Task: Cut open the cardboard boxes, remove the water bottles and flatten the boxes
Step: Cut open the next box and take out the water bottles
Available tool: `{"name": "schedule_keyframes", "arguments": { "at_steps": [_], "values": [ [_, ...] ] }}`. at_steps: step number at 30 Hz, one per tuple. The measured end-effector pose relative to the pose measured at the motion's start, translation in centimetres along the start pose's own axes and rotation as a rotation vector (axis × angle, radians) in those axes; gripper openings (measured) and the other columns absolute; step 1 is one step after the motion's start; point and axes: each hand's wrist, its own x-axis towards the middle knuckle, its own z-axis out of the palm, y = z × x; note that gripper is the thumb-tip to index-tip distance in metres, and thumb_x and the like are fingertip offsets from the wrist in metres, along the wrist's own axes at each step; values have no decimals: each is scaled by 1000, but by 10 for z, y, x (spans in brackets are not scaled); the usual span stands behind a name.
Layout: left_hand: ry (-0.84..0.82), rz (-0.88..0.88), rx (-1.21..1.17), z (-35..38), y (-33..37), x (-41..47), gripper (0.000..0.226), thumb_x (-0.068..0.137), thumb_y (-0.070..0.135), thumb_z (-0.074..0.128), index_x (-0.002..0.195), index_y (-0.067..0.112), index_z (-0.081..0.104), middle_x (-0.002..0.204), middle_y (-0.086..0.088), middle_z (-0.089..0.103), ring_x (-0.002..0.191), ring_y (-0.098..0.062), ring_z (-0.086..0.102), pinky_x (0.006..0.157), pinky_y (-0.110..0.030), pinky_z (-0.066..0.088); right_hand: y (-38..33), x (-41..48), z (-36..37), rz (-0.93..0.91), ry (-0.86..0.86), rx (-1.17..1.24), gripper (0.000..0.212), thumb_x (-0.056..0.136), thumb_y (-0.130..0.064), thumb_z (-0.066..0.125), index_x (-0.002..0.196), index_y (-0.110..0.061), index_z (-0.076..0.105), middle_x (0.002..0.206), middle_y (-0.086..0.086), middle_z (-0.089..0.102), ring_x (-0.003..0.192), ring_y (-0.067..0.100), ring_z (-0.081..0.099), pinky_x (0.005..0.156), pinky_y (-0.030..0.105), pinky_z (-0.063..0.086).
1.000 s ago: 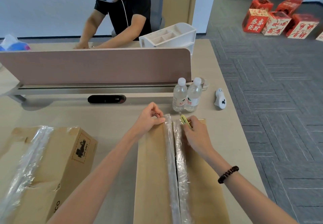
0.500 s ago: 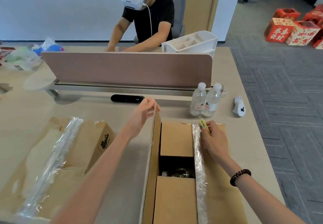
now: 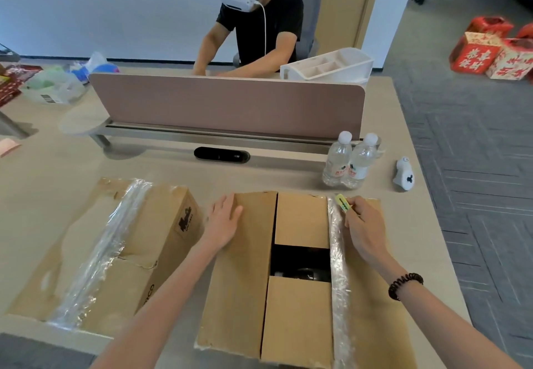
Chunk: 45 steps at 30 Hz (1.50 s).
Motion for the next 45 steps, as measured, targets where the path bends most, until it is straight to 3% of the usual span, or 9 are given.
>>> {"name": "schedule_keyframes", "arguments": {
  "at_steps": [3, 8, 14, 19, 24, 28, 34, 38, 45],
  "values": [
    [9, 54, 82, 26, 5, -7, 57, 107, 39, 20, 158, 18, 7, 165, -4, 1, 152, -23, -4, 121, -42, 1, 2, -2, -1, -12, 3, 39, 17, 76, -17, 41, 79, -19, 58, 63, 3, 59, 65, 25, 53, 58, 38, 39],
    [-171, -79, -247, 49, 40, -7, 97, 90, 73, 20, 156, 8, -7, 165, -7, -8, 152, -19, -6, 123, -40, -1, 5, 2, -4, -18, 34, 81, 15, 83, -13, 45, 88, -15, 59, 65, 0, 58, 61, 17, 49, 58, 35, 38],
    [-142, -144, -325, 65, 60, 2, 108, 84, 76, 40, 156, 7, -2, 164, -11, 0, 151, -28, 6, 122, -48, 10, 34, 13, -32, -39, 196, -20, 14, 101, -20, 37, 101, -20, 52, 67, 7, 59, 62, 23, 54, 59, 40, 41],
    [-116, -146, -501, 73, 56, 1, 90, 92, 67, 38, 157, 13, 6, 162, -6, 18, 146, -27, 24, 119, -43, 21, 73, 18, -59, 135, 414, -23, 25, 99, -12, 32, 107, -14, 56, 68, 0, 60, 65, 19, 52, 59, 33, 35],
    [-196, -125, -656, 73, 51, 5, 114, 71, 90, 43, 153, 14, 20, 151, -8, 39, 136, -25, 42, 116, -50, 32, 130, 9, -57, 296, 241, -211, 25, 98, -13, 33, 114, -13, 53, 78, 5, 66, 70, 30, 59, 67, 42, 48],
    [-197, -111, -676, 74, 52, 6, 88, 85, 71, 41, 150, 13, 28, 143, -8, 47, 128, -23, 48, 113, -49, 36, 163, -4, -48, 279, 53, -319, 29, 100, -20, 40, 129, -19, 41, 96, -4, 63, 88, 24, 58, 73, 38, 44],
    [-190, -107, -714, 77, 49, 11, 66, 96, 55, 41, 145, 11, 34, 135, -7, 53, 121, -21, 54, 98, -34, 47, 177, -19, -43, 163, 12, -494, 9, 99, -14, 44, 103, -11, 52, 106, 2, 48, 95, 24, 48, 63, 33, 37],
    [-202, -95, -736, 77, 49, 11, 73, 87, 60, 44, 142, 13, 38, 133, -9, 55, 120, -22, 56, 101, -39, 47, 188, -27, -42, 119, -43, -627, 4, 92, -9, 51, 96, -11, 49, 98, 1, 40, 88, 24, 46, 56, 32, 38],
    [-202, -130, -762, 75, 51, 10, 74, 89, 57, 45, 146, 12, 34, 134, -8, 53, 122, -23, 54, 101, -39, 46, 189, -19, -39, 156, -71, -616, 33, 98, -24, 53, 128, -12, 47, 123, 4, 54, 111, 26, 54, 76, 37, 46]
  ]
}}
